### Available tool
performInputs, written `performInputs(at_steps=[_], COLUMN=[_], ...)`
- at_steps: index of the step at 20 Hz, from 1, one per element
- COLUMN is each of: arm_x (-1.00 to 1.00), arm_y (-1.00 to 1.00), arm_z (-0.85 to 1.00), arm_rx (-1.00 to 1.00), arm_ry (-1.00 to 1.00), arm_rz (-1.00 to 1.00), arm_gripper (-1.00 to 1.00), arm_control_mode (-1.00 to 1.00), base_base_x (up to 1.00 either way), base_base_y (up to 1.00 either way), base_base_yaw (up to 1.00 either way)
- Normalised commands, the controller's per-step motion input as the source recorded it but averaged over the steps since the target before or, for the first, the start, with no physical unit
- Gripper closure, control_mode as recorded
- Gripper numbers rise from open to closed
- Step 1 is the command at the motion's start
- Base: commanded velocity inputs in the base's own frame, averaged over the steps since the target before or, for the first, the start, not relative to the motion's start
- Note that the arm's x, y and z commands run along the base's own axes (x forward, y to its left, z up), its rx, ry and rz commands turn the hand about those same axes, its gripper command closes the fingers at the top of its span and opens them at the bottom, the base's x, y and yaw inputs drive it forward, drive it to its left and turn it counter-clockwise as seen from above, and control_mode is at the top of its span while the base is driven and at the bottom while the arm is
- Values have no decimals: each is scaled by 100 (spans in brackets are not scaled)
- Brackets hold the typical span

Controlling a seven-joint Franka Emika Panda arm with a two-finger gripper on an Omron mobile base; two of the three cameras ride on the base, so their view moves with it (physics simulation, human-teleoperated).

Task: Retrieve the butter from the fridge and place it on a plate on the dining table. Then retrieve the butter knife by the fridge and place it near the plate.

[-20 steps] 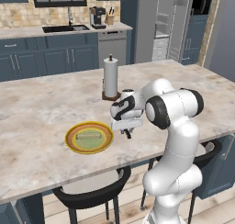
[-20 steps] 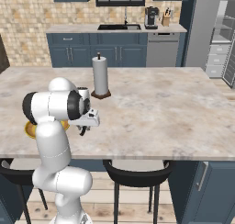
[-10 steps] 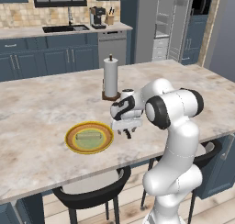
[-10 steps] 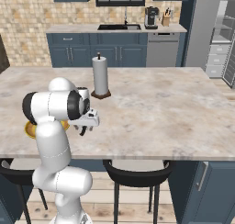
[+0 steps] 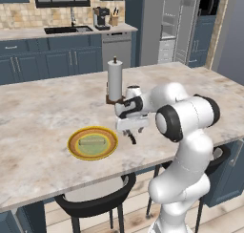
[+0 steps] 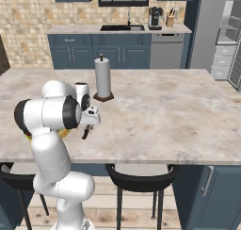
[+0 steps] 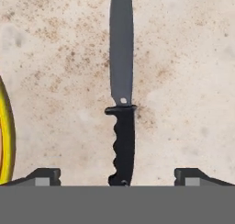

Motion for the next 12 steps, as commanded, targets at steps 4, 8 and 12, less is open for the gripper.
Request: performInputs(at_steps=[4,8,12], arm_x=[-60,-83,-96], arm_y=[0,0,0], arm_z=[71,63,48], arm_rx=[0,0,-1], arm_ry=[0,-5,-9], arm_rz=[0,0,0], arm_gripper=[-100,-100,-100], arm_control_mode=[-100,-100,-100], base_base_x=[0,0,0], base_base_y=[0,0,0], base_base_yaw=[0,0,0])
